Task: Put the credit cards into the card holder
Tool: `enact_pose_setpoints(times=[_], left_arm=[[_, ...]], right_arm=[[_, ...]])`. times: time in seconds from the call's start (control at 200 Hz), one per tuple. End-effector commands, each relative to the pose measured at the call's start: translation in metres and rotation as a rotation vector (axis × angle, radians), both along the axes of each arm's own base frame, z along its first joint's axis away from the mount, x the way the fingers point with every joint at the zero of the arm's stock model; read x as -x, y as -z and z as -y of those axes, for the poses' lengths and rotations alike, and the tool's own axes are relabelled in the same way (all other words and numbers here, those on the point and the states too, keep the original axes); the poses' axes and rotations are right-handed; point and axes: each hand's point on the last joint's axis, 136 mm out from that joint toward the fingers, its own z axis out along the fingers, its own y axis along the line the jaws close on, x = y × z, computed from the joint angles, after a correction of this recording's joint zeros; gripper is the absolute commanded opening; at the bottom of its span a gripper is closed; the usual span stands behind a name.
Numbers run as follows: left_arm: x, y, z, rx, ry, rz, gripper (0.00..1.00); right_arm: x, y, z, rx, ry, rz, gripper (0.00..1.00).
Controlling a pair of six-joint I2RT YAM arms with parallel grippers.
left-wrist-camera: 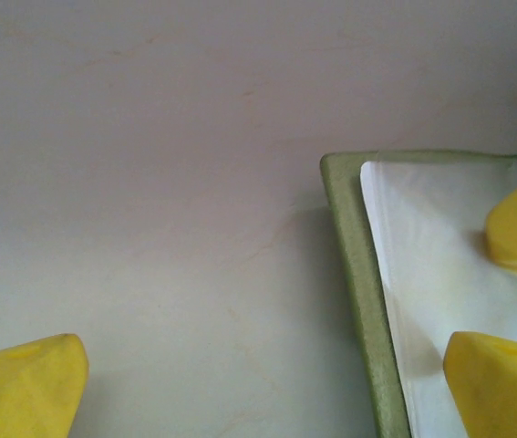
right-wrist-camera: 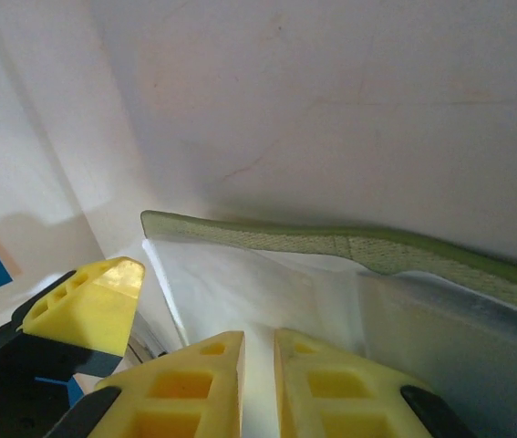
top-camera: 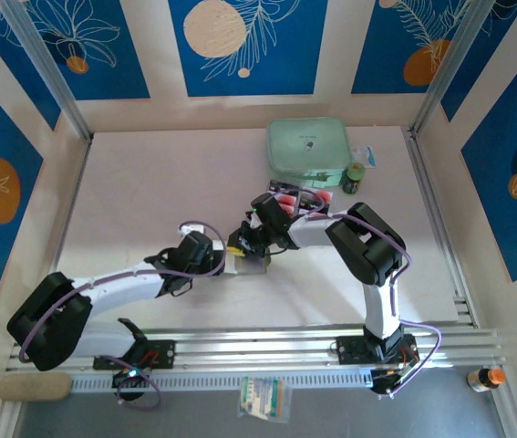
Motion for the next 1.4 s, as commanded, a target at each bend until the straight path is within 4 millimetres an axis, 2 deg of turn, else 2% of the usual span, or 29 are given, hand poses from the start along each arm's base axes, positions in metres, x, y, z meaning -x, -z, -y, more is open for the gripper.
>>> enact_pose_setpoints(times=[0.0,0.2,0.37,0.54,0.655,1.105,1.215,1.395], left_arm=[[-0.007,-0.016,0.009,0.039,0.018,0.014,1.00],[-0.009,-0.009,0.016,0.040,0.033,-0.012,1.00],[-0.005,0.005,0.009,0.011,0.016,-0.038,1.00],[-0.001,0.017,0.002,-0.019,0.002,-0.058,1.00],[0.001,0.021,-0.001,-0.033,-0.001,-0.064,1.00],[-0.001,0.024,-0.002,-0.052,0.021,-0.061,1.00],[-0.003,0.023,-0.001,-0.057,0.036,-0.060,1.00],[-0.007,0.023,0.001,-0.067,0.048,-0.064,1.00]], right_arm=[[0.007,0.014,0.004,0.045,0.012,-0.064,0.17],[0.008,0.015,0.004,0.041,0.017,-0.071,0.17],[0.005,-0.001,0.005,0.013,0.012,-0.027,0.18],[0.002,-0.021,0.017,0.030,0.000,0.052,0.21],[0.002,-0.022,0.033,0.082,-0.010,0.088,0.21],[0.021,0.019,0.117,0.313,0.059,0.095,0.21],[0.026,0.026,0.128,0.340,0.077,0.077,0.20],[0.034,0.031,0.134,0.341,0.105,0.045,0.19]])
